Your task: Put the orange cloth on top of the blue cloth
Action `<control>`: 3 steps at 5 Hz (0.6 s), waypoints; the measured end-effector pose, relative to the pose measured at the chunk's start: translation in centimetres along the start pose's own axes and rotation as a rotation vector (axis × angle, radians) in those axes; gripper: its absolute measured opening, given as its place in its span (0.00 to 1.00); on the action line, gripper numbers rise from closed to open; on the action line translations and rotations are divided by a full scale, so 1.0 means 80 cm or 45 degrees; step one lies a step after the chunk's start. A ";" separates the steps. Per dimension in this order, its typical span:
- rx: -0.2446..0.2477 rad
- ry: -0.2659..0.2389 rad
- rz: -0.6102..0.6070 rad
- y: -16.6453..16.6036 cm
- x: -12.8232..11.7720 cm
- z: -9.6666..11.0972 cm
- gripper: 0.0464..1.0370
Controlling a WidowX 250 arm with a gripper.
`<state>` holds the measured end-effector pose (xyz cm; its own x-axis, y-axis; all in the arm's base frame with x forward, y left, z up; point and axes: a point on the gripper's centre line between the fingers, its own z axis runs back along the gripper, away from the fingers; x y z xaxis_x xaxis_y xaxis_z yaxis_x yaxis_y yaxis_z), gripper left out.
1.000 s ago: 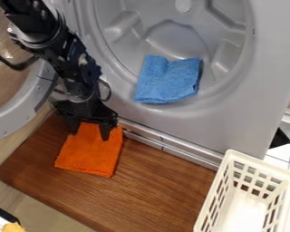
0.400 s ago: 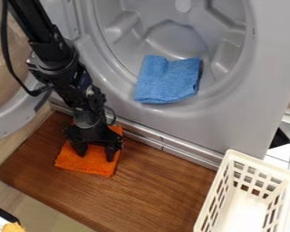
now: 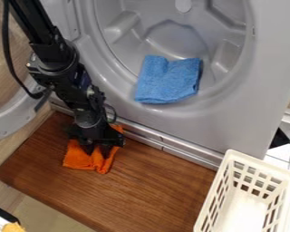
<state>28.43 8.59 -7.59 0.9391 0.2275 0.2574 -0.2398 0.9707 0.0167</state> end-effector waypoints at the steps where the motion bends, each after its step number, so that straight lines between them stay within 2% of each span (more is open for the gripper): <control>1: 0.000 0.013 -0.020 -0.006 -0.007 0.004 0.16; 2: 0.001 0.033 -0.022 -0.006 -0.019 0.017 0.06; 3: 0.005 0.013 -0.023 -0.008 -0.028 0.045 0.04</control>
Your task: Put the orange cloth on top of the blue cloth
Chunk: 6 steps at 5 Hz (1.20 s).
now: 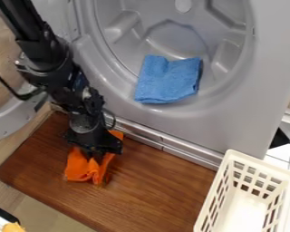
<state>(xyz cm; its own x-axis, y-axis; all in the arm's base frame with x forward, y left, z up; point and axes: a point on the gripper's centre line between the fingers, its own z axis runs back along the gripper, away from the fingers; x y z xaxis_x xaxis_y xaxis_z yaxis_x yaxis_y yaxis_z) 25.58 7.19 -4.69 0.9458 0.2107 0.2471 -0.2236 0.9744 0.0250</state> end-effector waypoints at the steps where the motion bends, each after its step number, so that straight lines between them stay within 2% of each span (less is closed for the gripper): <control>1: -0.014 -0.063 -0.048 -0.002 0.001 0.042 0.04; 2: -0.039 -0.129 -0.112 -0.006 0.008 0.092 0.04; 3: -0.091 -0.211 -0.163 -0.018 0.016 0.123 0.04; 4: -0.151 -0.320 -0.199 -0.037 0.048 0.139 0.04; 5: -0.180 -0.395 -0.201 -0.045 0.084 0.148 0.04; 6: -0.222 -0.418 -0.237 -0.060 0.121 0.138 0.04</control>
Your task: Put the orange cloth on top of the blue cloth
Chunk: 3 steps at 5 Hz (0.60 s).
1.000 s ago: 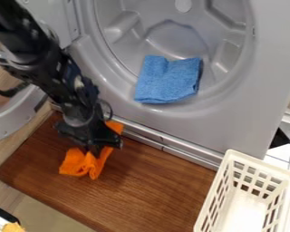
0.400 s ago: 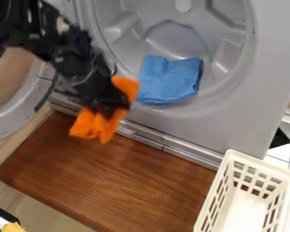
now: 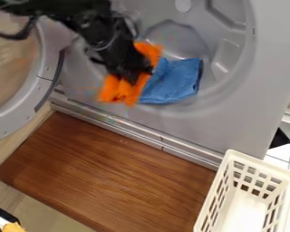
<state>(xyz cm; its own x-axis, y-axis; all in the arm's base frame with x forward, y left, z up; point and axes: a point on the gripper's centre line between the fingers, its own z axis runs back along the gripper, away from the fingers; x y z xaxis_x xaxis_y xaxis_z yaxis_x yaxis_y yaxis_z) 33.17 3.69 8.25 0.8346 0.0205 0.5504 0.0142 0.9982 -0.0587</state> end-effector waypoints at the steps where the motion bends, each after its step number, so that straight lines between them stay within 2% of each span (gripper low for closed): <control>1: -0.036 -0.013 -0.051 -0.010 0.028 -0.028 0.04; 2: -0.066 0.004 -0.087 -0.015 0.040 -0.054 0.07; 3: -0.106 0.057 -0.131 -0.018 0.039 -0.070 0.26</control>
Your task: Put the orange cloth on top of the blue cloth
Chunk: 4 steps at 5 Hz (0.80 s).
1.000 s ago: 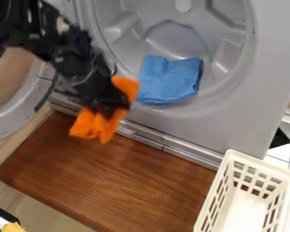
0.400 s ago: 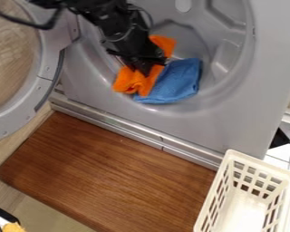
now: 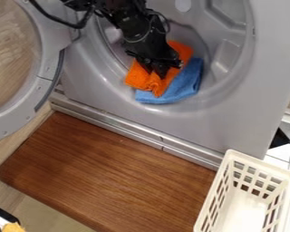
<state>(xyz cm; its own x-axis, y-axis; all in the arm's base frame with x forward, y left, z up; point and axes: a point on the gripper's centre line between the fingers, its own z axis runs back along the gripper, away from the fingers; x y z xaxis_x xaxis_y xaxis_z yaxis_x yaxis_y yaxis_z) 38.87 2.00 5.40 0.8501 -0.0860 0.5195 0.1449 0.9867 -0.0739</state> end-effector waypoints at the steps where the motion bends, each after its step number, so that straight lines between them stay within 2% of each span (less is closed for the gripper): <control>1: 0.028 -0.001 -0.022 0.004 0.000 0.000 0.56; 2: 0.015 0.017 -0.019 -0.003 -0.002 -0.001 0.86; 3: 0.001 -0.010 -0.003 -0.005 0.010 0.006 0.98; 4: 0.022 -0.014 0.020 0.007 0.014 0.018 0.97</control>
<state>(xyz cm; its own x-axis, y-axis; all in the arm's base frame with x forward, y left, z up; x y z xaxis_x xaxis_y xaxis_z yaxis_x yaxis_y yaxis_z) 39.21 2.62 7.16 0.8467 -0.0694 0.5275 0.1231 0.9901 -0.0673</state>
